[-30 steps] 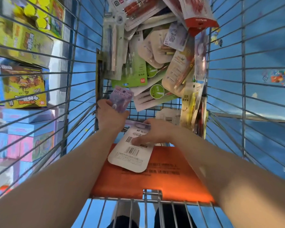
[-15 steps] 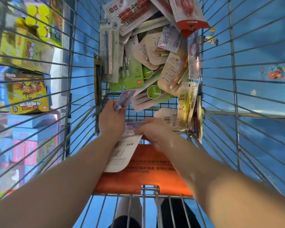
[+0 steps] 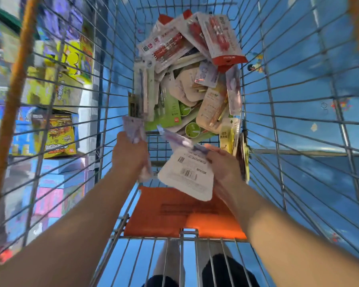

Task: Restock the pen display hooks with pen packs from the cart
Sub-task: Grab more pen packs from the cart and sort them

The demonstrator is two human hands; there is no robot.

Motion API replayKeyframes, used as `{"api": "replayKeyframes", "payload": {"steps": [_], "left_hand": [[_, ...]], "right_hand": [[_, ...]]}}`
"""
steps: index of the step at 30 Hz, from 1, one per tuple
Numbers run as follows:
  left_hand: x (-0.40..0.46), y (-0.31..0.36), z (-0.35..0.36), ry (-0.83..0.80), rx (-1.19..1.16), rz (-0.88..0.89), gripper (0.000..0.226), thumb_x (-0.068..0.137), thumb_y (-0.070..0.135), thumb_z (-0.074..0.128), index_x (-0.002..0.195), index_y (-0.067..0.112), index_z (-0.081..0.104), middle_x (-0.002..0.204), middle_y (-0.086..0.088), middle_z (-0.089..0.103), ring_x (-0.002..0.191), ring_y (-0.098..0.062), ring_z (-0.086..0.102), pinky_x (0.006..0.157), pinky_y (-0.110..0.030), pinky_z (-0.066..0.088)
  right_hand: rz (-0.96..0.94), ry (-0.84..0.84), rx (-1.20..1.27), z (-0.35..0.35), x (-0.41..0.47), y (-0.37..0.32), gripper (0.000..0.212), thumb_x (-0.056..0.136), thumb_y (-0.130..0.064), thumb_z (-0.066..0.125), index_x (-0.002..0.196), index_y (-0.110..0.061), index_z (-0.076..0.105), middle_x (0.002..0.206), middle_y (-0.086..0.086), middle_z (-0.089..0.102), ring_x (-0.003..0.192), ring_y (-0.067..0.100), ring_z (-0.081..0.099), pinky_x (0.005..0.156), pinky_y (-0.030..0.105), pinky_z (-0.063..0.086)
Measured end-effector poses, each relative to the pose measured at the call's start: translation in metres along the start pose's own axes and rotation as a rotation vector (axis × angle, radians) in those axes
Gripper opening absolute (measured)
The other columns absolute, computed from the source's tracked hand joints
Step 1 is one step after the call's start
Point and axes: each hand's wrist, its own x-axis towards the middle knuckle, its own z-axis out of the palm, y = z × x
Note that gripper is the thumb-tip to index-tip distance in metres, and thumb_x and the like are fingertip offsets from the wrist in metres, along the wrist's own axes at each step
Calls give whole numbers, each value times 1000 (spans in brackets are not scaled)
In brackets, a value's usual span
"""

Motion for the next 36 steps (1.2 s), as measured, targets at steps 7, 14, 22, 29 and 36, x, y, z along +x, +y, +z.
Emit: {"api": "replayKeyframes", "payload": {"steps": [7, 14, 22, 29, 36], "left_hand": [[-67, 39, -32, -773, -581, -259, 47, 98, 17, 50, 57, 12, 73, 67, -11, 63, 47, -20, 64, 44, -19, 50], [-97, 35, -61, -858, -701, -224, 33, 81, 27, 64, 107, 9, 73, 97, -19, 78, 79, -32, 77, 67, -46, 62], [-125, 27, -85, -592, -829, -254, 40, 81, -6, 61, 120, 2, 68, 102, -22, 77, 81, -35, 77, 61, -44, 63], [-150, 34, -80, -336, -947, -277, 20, 99, 6, 57, 117, 10, 66, 102, -21, 77, 87, -36, 76, 84, -59, 59], [-156, 40, -72, -404, -1138, -88, 50, 85, 43, 79, 121, 11, 67, 109, -21, 73, 91, -37, 73, 85, -54, 58]], "right_hand": [[-246, -146, -24, 22, -35, -25, 20, 84, -6, 72, 98, -19, 78, 87, 12, 76, 74, 24, 69, 64, 37, 57], [-616, -181, -320, 25, -76, -38, 25, 97, -20, 70, 91, -44, 77, 107, -20, 73, 103, 6, 70, 88, 31, 60], [-471, 81, 110, 17, -131, -46, 16, 104, -29, 60, 92, -33, 70, 75, -2, 66, 54, 19, 58, 54, 31, 46], [-495, 78, -97, 11, -180, -36, 15, 97, -22, 64, 83, -18, 63, 65, -3, 58, 55, 13, 48, 50, 23, 42], [-832, -49, -759, -1, -180, -15, 15, 99, -35, 61, 114, -38, 63, 83, -16, 63, 70, 4, 57, 61, 24, 47]]}}
